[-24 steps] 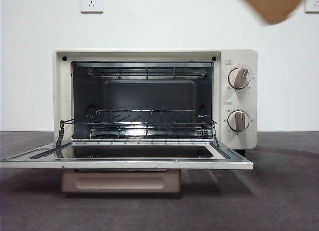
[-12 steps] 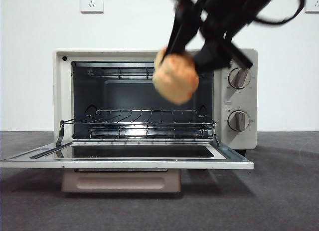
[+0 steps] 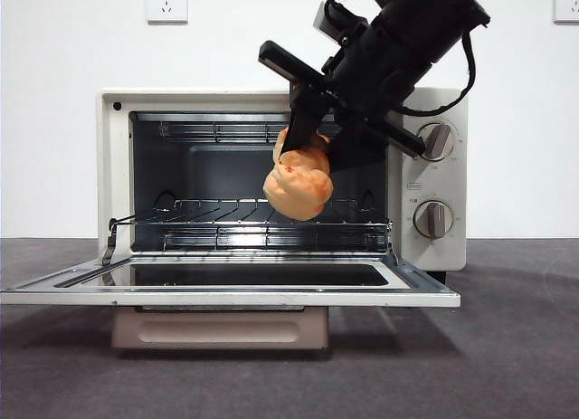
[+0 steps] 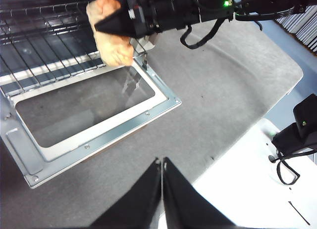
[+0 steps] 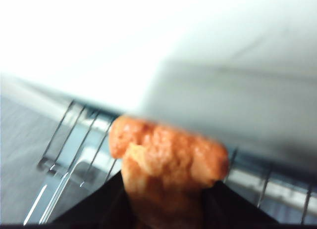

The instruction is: The left arm flap open the oven, the right arm pick bread and place it into oven, the left arm flap close the oven

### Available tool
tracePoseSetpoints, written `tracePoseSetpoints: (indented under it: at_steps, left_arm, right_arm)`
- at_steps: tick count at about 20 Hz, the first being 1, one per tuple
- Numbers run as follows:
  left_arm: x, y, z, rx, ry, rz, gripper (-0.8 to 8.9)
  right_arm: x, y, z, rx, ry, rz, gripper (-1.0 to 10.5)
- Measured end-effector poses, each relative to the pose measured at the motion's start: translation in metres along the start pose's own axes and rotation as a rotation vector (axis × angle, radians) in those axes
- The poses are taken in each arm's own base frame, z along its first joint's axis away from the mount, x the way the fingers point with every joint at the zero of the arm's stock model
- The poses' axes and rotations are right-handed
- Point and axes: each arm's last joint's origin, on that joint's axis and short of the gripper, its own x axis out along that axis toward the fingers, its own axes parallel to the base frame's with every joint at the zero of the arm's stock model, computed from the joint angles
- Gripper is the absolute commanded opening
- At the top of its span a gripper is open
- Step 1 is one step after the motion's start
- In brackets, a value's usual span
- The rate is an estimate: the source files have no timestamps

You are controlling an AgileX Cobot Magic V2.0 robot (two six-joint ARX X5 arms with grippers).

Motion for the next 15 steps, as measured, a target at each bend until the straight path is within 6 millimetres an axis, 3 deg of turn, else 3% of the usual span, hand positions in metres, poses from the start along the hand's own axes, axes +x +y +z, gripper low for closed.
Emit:
tracePoseSetpoints:
  at_steps: [7,12,15]
  left_arm:
    - [0.000,0.000,0.000,-0.005,0.000,0.000,0.07]
    - [0.000,0.000,0.000,-0.005,0.000,0.000,0.07]
    - [0.000,0.000,0.000,-0.005,0.000,0.000,0.07]
  right_arm:
    - [0.010,-0.006,-0.002,0.026,-0.040,-0.076,1.3]
    - [0.010,-0.005,-0.001,0.034,-0.057,-0.072,3.8]
    - [0.010,-0.004,-0.001,0.037,-0.059,-0.067,4.2]
